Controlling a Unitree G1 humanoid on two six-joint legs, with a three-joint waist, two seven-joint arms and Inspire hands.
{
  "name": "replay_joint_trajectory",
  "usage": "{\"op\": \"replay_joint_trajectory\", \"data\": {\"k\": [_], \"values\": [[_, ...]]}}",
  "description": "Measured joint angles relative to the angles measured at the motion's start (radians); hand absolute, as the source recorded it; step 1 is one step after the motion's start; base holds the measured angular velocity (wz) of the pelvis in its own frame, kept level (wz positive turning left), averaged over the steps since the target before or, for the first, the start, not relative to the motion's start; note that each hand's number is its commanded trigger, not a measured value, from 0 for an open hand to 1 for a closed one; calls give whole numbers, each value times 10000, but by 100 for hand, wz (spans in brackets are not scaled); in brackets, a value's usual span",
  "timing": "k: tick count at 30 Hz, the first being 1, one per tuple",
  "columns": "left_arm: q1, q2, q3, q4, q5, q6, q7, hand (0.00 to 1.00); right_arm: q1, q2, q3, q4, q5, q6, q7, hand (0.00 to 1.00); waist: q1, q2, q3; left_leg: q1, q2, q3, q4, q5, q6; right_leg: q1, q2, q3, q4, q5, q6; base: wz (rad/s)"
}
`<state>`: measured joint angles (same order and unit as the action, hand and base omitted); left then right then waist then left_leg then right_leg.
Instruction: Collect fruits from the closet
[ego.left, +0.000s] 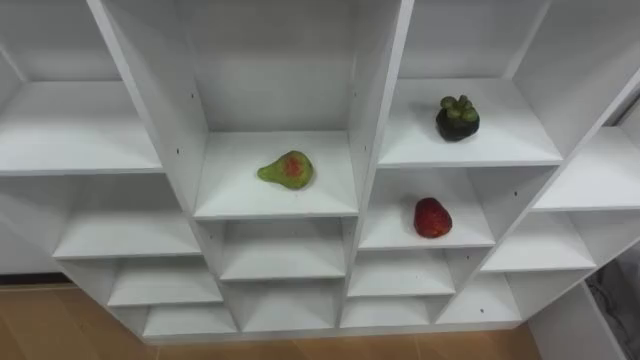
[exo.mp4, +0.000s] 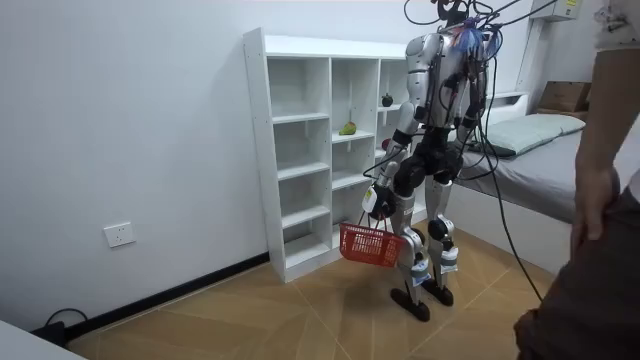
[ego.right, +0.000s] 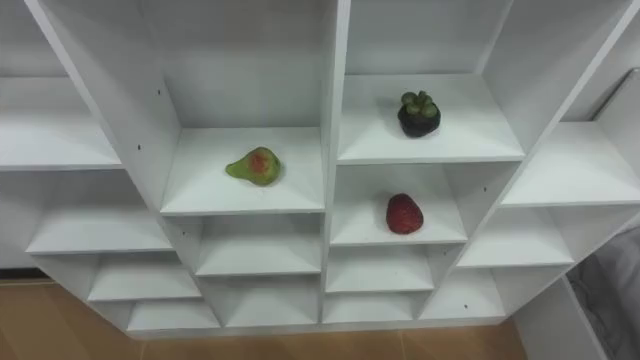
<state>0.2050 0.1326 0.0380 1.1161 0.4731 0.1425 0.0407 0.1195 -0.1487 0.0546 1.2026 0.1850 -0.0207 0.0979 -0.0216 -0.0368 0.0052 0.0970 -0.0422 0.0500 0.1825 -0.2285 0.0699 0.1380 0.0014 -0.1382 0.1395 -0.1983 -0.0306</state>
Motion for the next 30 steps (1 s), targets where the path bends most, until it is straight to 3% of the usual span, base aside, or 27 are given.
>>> {"op": "replay_joint_trajectory", "data": {"k": [9, 19, 23, 28, 30], "values": [[71, -1, 14, 34, 9, 114, -3, 100, -2, 31, -28, -4, -407, -5, -135, 0, -6, -3, -100, 4, 0, 14, 6, 1, 0, 72, 6, -2, -4, 1, 1, 0], [60, -48, 176, 86, 12, 111, 322, 100, 31, 56, -217, 38, -457, -9, -840, 0, -10, 158, -61, 10, -2, 25, -32, 0, 0, 86, 6, 53, 26, 1, 2, 0], [53, -51, 173, 70, 8, 84, 462, 100, 135, 56, -221, 17, -457, -16, -1530, 0, -8, 259, -3, 10, 3, 37, -37, 0, 0, 72, 10, 67, 33, 1, 2, 0], [54, -56, 164, 34, -15, -229, 730, 100, 323, 56, -276, -56, -637, -121, -2236, 0, -6, 326, -8, 8, 17, 81, -68, 1, -1, 17, 23, 132, 47, 0, 0, -3], [66, -58, 165, -24, -5, -411, 795, 100, 530, 51, -277, -537, -918, -126, -2437, 0, 30, 321, -10, -11, 62, 286, -63, 2, -3, -168, 50, 295, 123, -3, -4, -20]]}}
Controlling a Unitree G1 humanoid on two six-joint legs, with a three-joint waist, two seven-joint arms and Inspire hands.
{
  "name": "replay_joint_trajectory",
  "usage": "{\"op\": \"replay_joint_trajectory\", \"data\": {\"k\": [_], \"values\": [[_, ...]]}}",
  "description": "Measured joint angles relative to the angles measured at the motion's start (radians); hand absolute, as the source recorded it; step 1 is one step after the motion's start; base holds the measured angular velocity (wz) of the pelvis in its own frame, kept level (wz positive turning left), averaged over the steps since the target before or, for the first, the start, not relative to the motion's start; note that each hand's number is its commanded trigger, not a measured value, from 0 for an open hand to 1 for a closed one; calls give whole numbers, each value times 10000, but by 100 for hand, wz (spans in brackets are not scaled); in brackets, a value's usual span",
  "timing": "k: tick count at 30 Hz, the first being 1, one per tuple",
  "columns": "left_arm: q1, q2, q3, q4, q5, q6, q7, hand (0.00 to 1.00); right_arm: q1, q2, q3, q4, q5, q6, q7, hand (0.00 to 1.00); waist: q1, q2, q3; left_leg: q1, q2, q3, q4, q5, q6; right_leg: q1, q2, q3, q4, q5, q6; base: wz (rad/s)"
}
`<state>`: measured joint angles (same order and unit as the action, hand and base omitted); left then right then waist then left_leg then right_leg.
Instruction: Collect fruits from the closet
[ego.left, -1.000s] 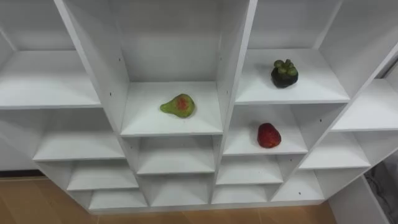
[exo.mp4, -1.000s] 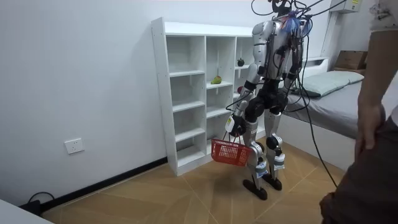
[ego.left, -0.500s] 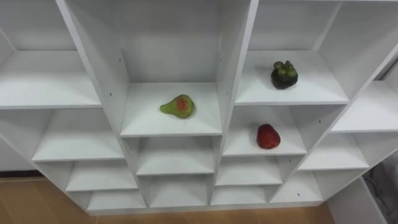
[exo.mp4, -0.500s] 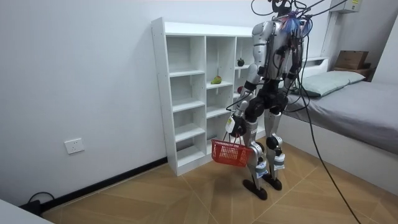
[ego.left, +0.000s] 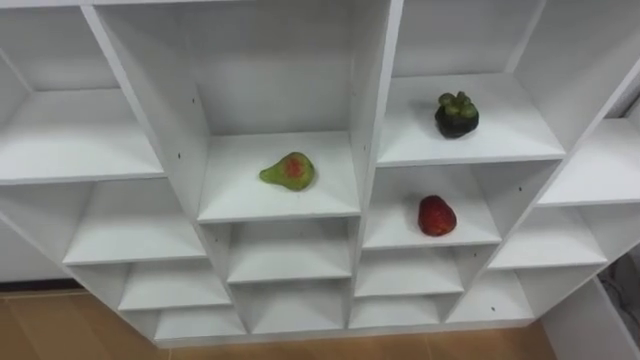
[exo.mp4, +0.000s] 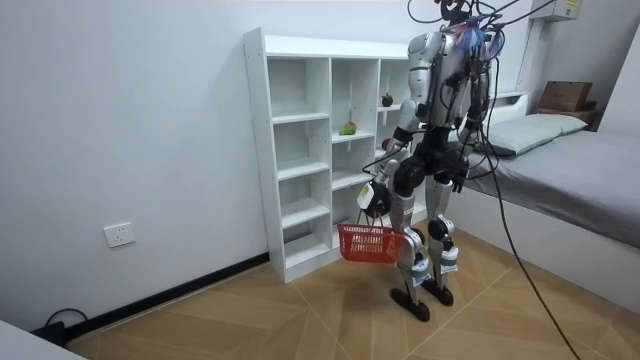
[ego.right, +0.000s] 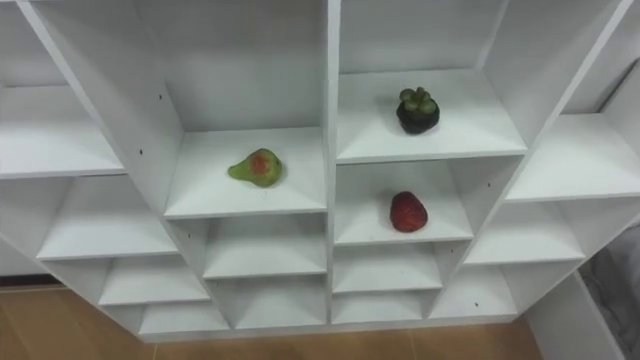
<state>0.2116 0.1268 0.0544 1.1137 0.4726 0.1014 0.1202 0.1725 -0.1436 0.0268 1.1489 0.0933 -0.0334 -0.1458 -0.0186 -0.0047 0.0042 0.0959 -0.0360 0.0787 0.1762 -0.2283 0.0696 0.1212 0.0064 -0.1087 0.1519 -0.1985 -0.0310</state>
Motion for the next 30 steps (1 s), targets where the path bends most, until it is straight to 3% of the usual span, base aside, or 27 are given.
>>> {"op": "replay_joint_trajectory", "data": {"k": [7, 15, 25, 30], "values": [[-197, -2, -48, -155, -171, -658, 429, 100, 829, 13, -72, -3497, -1086, -213, -916, 0, -42, -51, 2, -151, 45, 288, 31, 0, 1, -264, 35, 281, 169, 12, -3, -15], [-49, -12, -387, -714, -1430, -1545, 1064, 100, 1555, 290, -16, -7889, -2553, -1017, -2067, 0, -55, -22, -31, -136, 62, 418, -105, 3, -2, -360, 124, 393, 154, 14, -2, -4], [221, 47, -606, -724, -2039, -1836, 1386, 100, 1652, 289, 2, -10122, -2498, -1393, -2586, 0, -159, 31, -74, -351, 60, 411, -111, 4, -1, -561, 108, 197, 164, 17, 4, 0], [298, 61, -705, -726, -1981, -1896, 1374, 100, 1643, 277, 11, -10608, -2499, -1628, -2592, 0, -185, 84, -161, -383, 59, 241, -90, 7, -5, -527, 88, -56, 164, 17, 4, 11]]}}
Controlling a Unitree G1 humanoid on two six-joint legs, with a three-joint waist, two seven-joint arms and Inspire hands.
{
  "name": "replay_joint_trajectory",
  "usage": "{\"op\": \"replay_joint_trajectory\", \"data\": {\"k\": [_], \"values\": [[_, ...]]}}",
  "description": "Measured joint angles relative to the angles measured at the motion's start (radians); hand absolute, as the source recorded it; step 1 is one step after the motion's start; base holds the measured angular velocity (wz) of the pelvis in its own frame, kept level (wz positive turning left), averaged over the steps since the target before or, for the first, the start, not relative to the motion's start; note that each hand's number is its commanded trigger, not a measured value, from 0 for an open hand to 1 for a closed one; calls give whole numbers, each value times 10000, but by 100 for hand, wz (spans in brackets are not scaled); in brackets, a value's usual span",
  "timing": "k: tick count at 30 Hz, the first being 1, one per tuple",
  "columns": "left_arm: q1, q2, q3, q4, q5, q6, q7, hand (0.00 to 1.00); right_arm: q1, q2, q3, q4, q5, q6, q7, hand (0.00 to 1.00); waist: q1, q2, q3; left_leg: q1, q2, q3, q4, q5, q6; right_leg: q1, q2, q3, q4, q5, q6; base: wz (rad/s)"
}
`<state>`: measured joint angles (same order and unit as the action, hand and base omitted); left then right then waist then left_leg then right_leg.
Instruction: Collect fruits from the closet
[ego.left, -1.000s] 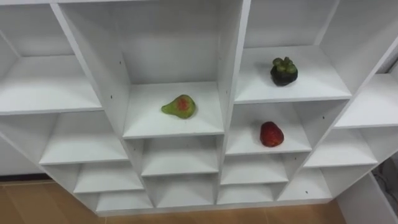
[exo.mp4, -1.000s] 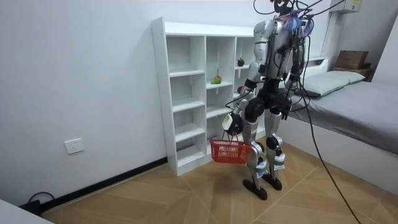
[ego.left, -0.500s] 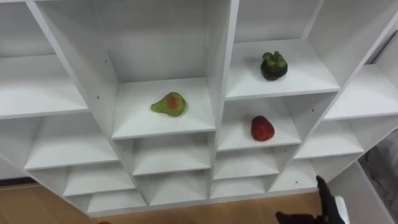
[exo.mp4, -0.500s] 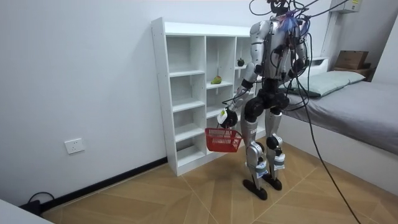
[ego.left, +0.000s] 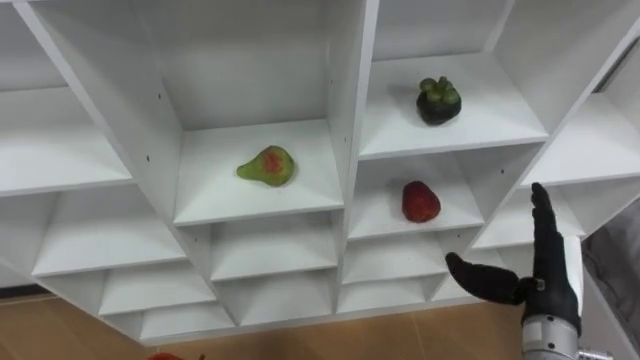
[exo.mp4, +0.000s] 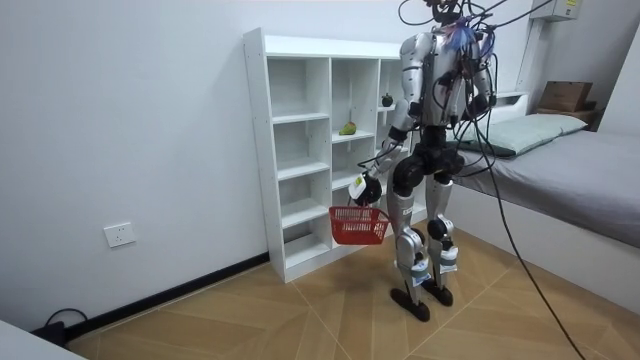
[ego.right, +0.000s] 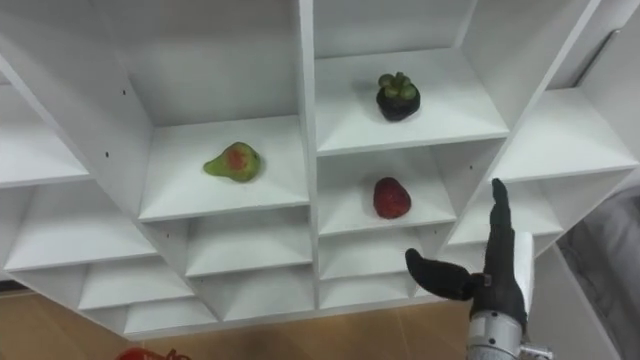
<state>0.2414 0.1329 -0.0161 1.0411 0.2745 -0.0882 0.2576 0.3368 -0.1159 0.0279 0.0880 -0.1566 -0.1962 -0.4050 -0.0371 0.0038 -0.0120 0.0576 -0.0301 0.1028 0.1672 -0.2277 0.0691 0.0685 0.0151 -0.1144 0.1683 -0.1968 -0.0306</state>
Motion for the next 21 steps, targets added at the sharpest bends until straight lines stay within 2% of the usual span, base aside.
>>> {"op": "replay_joint_trajectory", "data": {"k": [4, 6, 13, 17, 21], "values": [[50, 10, -138, -109, -37, 9, -43, 100, 83, -4, 208, -279, 23, 23, -12, 0, 57, 56, -1, -24, -9, -1, 13, 1, 2, -14, -76, -74, -6, 0, 0, 0], [5, 26, -293, -105, -73, 34, -60, 100, 95, -9, 406, -678, 7, 22, -144, 0, 85, 82, 3, -43, -15, -21, 33, 2, 3, -17, -104, -264, -6, 0, 0, 0], [-43, 118, -722, -4, -75, 27, -123, 100, 94, -68, 854, -1080, -62, -26, -718, 0, 150, 63, 10, -31, -14, -28, 30, 2, 3, -5, -101, -266, -1, 0, 0, 0], [-72, 217, -866, 376, -32, 31, -267, 100, 80, -138, 1132, -1631, -137, -58, -804, 0, 171, 22, 31, 7, -7, 5, 12, 2, 3, 5, -88, -242, -1, 0, 0, -2], [-105, 229, -1059, 602, -65, 97, -323, 100, -36, -151, 1179, -1846, -139, -172, -811, 0, 171, -21, 87, 21, -14, 8, 7, 2, 4, 14, -93, -235, -2, 0, 1, 0]]}}
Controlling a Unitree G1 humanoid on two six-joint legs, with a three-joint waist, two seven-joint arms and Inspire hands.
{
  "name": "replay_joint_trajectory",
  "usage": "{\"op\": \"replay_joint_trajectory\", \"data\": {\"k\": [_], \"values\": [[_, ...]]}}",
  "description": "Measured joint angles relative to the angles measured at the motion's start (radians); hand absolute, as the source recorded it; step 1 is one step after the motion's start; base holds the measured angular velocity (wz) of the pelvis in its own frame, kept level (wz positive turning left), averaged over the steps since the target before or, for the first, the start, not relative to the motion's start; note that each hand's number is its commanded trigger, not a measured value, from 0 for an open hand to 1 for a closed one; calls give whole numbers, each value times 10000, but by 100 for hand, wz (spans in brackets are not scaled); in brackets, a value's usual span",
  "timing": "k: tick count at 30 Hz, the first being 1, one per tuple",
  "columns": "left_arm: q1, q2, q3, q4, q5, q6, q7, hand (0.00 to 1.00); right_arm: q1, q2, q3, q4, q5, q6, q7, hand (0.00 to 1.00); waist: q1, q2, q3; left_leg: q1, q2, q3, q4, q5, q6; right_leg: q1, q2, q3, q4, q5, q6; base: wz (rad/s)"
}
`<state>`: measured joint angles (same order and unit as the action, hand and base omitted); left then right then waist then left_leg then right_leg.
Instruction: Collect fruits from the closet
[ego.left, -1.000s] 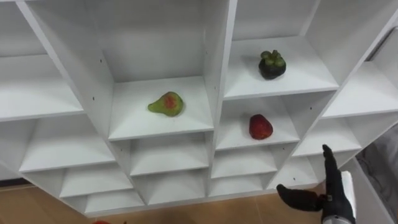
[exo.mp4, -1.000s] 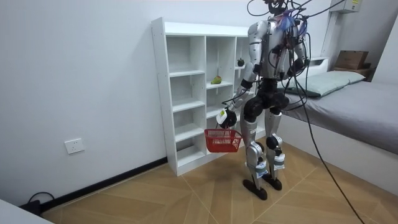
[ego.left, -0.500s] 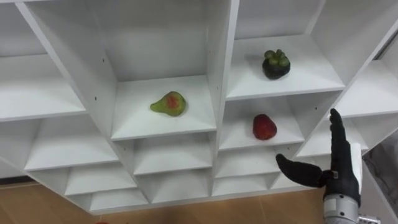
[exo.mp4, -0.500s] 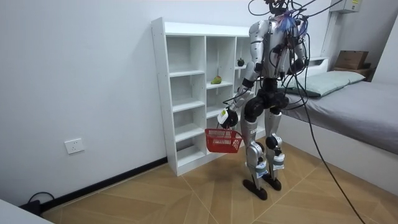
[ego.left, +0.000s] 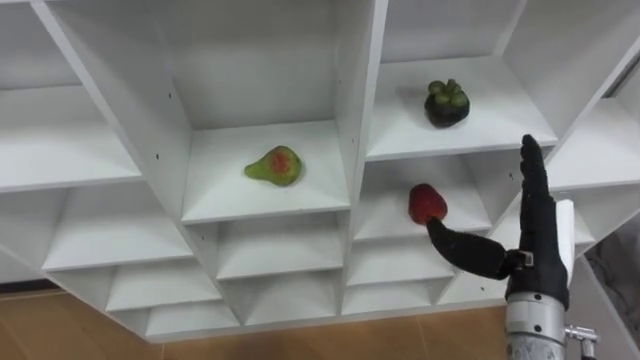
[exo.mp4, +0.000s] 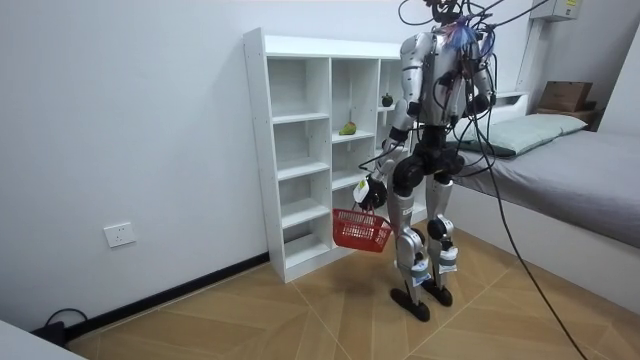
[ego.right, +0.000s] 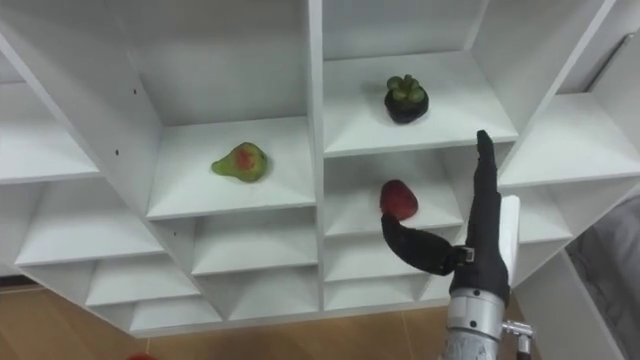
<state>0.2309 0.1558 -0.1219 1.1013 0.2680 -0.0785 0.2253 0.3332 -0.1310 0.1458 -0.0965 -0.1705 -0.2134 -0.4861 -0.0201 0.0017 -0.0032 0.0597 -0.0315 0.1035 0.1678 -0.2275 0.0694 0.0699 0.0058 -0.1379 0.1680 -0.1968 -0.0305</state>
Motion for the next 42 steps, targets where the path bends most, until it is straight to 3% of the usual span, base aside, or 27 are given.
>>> {"op": "replay_joint_trajectory", "data": {"k": [7, 13, 17, 22, 25, 30, 37, 42], "values": [[-174, -4, -32, 294, 3, 57, -30, 100, -97, -32, 5, -376, 2, -157, -59, 0, 20, 54, 43, -36, 3, -15, 0, 0, 0, -26, -1, -11, -1, 0, 0, 0], [-270, -3, -29, 355, 89, 180, -35, 100, -432, -347, 93, -652, 18, -153, -190, 0, 28, 30, 34, -102, 1, -76, 9, 2, -2, -61, 0, -61, -5, 0, 0, 2], [-325, -1, -1, 346, 101, 340, -35, 100, -555, -429, 67, -732, 38, -153, -311, 0, 30, -78, 21, -114, -9, -156, 31, 5, -2, -45, -9, -111, -13, 0, 0, 7], [-362, 102, 4, 347, 107, 360, -43, 100, -691, -472, 69, -730, 61, -145, -428, 0, 115, -174, 24, -138, -20, -302, 56, 9, -2, 10, -39, -577, -15, 0, 0, 7], [-364, 187, 7, 352, 114, 400, -218, 100, -931, -696, 50, -728, 88, -139, -592, 0, 304, -206, 34, -135, -23, -338, 78, 10, -4, 27, -50, -682, -16, 0, 0, 3], [-283, 290, 17, 346, 423, 510, -407, 100, -1364, -703, -127, -627, 525, -139, -710, 0, 411, -393, 129, -151, -32, -573, 220, 13, -11, 120, -62, -857, -25, 0, 0, 14], [-128, 293, 29, 200, 503, 613, -427, 100, -1793, -750, -148, 107, 1093, -149, -777, 0, 520, -504, 67, -187, -56, -672, 314, 12, -13, 220, -81, -865, -27, 0, 0, 5], [-75, 291, 86, -300, 719, 733, -473, 100, -2388, -1100, -648, 1207, 2242, -115, -657, 0, 495, -514, 46, -244, -110, -750, 309, 27, 11, 186, -129, -880, -22, -1, 1, 2]]}}
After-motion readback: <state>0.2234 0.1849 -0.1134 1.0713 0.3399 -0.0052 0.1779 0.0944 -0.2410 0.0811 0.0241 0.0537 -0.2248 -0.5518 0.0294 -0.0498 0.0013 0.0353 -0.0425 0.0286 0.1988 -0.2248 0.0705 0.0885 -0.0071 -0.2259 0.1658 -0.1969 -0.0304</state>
